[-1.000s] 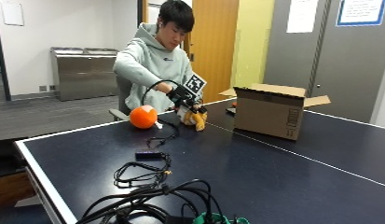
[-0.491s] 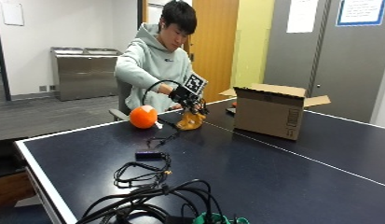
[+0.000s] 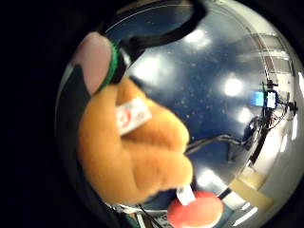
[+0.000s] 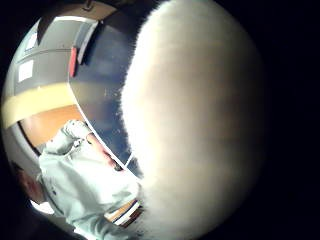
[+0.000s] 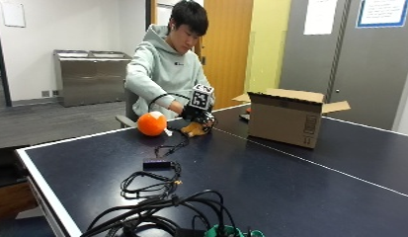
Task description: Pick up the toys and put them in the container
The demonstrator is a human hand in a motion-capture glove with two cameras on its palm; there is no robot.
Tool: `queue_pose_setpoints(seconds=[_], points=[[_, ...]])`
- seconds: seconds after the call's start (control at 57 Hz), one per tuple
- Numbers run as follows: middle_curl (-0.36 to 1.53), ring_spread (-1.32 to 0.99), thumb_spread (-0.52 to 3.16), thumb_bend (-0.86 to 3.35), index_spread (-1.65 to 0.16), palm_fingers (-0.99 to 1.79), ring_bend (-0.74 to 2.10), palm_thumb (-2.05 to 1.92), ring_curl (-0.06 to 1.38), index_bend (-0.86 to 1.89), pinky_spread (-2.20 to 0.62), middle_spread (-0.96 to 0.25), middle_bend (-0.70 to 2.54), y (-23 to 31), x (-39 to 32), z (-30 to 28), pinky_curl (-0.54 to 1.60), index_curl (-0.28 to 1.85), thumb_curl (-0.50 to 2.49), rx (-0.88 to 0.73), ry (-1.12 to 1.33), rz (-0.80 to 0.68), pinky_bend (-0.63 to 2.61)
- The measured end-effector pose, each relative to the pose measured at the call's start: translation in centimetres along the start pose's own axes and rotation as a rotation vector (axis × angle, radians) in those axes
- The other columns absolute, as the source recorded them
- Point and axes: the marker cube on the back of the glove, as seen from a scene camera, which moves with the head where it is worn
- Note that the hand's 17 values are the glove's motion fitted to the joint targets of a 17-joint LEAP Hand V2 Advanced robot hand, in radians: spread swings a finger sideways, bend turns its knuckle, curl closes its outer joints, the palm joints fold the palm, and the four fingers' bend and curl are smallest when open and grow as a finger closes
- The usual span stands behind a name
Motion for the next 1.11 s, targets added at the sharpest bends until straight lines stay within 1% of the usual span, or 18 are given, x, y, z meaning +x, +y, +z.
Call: queue_pose_setpoints(seconds=[0.035, 0.14, 0.211, 0.246, 0.316, 0.404, 0.456, 0.509, 0.562, 0.649, 0.702, 0.772, 0.807, 0.843, 0.93, 0.983, 1.053, 1.106], points=[[0.40, -0.19, 1.19, 0.12, -0.28, 0.76, 0.61, 0.30, 0.25, 0.25, -0.10, -0.13, 0.69, 0.1, 0.3, 0.2, 0.25, 0.31, 0.39, 0.015, 0.039, -0.028, 0.55], [0.43, -0.27, 1.13, 0.15, -0.26, 0.97, 0.92, 0.42, 0.37, 0.15, -0.24, -0.17, 0.67, 0.3, -2.5, 0.0, 0.32, 0.30, 0.46, -0.023, -0.141, 0.045, 0.71], [0.49, -0.29, 1.04, 0.14, -0.25, 1.18, 1.04, 0.47, 0.44, 0.20, -0.31, -0.21, 0.77, 0.9, -2.3, -0.4, 0.39, 0.33, 0.50, -0.121, -0.051, -0.019, 0.86], [0.51, -0.30, 1.01, 0.14, -0.25, 1.15, 1.07, 0.48, 0.46, 0.23, -0.33, -0.22, 0.81, 1.2, -2.3, -0.5, 0.42, 0.35, 0.52, -0.171, 0.019, -0.052, 0.89], [0.56, -0.32, 0.94, 0.12, -0.26, 1.19, 1.12, 0.51, 0.50, 0.32, -0.36, -0.24, 0.88, 1.8, -4.6, -1.5, 0.47, 0.40, 0.56, -0.281, -0.103, -0.025, 0.98], [0.62, -0.33, 0.86, 0.10, -0.26, 1.18, 1.18, 0.52, 0.53, 0.42, -0.39, -0.26, 0.97, 2.6, -5.9, -3.2, 0.52, 0.47, 0.60, -0.410, -0.150, -0.016, 1.05], [0.65, -0.34, 0.83, 0.08, -0.26, 1.15, 1.21, 0.53, 0.55, 0.46, -0.41, -0.26, 1.01, 3.0, -7.0, -4.5, 0.54, 0.51, 0.63, -0.453, -0.148, -0.017, 1.07], [0.67, -0.33, 0.80, 0.07, -0.27, 1.12, 1.24, 0.54, 0.56, 0.50, -0.42, -0.27, 1.04, 2.7, -6.2, -6.3, 0.57, 0.54, 0.65, -0.454, -0.082, 0.031, 1.10], [0.69, -0.33, 0.78, 0.06, -0.27, 1.10, 1.26, 0.54, 0.57, 0.52, -0.42, -0.27, 1.06, 2.2, -5.5, -9.0, 0.59, 0.58, 0.67, -0.423, -0.007, 0.035, 1.12], [0.73, -0.33, 0.75, 0.05, -0.28, 1.06, 1.29, 0.55, 0.59, 0.56, -0.43, -0.27, 1.10, 1.3, -7.4, -13.2, 0.61, 0.63, 0.70, -0.346, -0.021, 0.052, 1.14], [0.74, -0.33, 0.73, 0.04, -0.28, 1.05, 1.30, 0.56, 0.60, 0.57, -0.43, -0.27, 1.11, -0.3, -5.3, -17.0, 0.63, 0.66, 0.72, -0.279, -0.072, 0.066, 1.16], [0.76, -0.33, 0.72, 0.03, -0.28, 1.04, 1.32, 0.56, 0.61, 0.57, -0.43, -0.27, 1.12, -1.6, -5.5, -20.8, 0.65, 0.70, 0.74, -0.162, 0.015, -0.077, 1.17], [0.77, -0.33, 0.72, 0.02, -0.28, 1.03, 1.33, 0.57, 0.61, 0.58, -0.43, -0.27, 1.13, -2.3, -7.2, -22.1, 0.65, 0.72, 0.75, -0.099, 0.058, -0.071, 1.17], [0.78, -0.33, 0.71, 0.01, -0.28, 1.02, 1.34, 0.57, 0.62, 0.58, -0.43, -0.27, 1.13, -3.4, -9.0, -23.8, 0.66, 0.74, 0.76, -0.033, 0.016, -0.049, 1.18], [0.80, -0.32, 0.70, 0.00, -0.28, 1.00, 1.35, 0.57, 0.62, 0.58, -0.43, -0.27, 1.14, -6.3, -9.5, -26.6, 0.68, 0.79, 0.79, 0.106, 0.072, -0.125, 1.19], [0.81, -0.32, 0.70, -0.01, -0.29, 0.99, 1.36, 0.58, 0.62, 0.57, -0.44, -0.27, 1.15, -8.5, -9.7, -28.0, 0.69, 0.82, 0.80, 0.182, 0.053, -0.110, 1.19], [0.82, -0.32, 0.70, -0.01, -0.29, 0.97, 1.37, 0.58, 0.63, 0.57, -0.44, -0.27, 1.15, -11.5, -11.6, -29.4, 0.70, 0.85, 0.81, 0.275, -0.096, 0.009, 1.19], [0.83, -0.32, 0.69, -0.01, -0.29, 0.95, 1.38, 0.58, 0.63, 0.56, -0.44, -0.27, 1.16, -13.2, -11.6, -29.5, 0.70, 0.87, 0.83, 0.345, -0.064, -0.009, 1.19]])
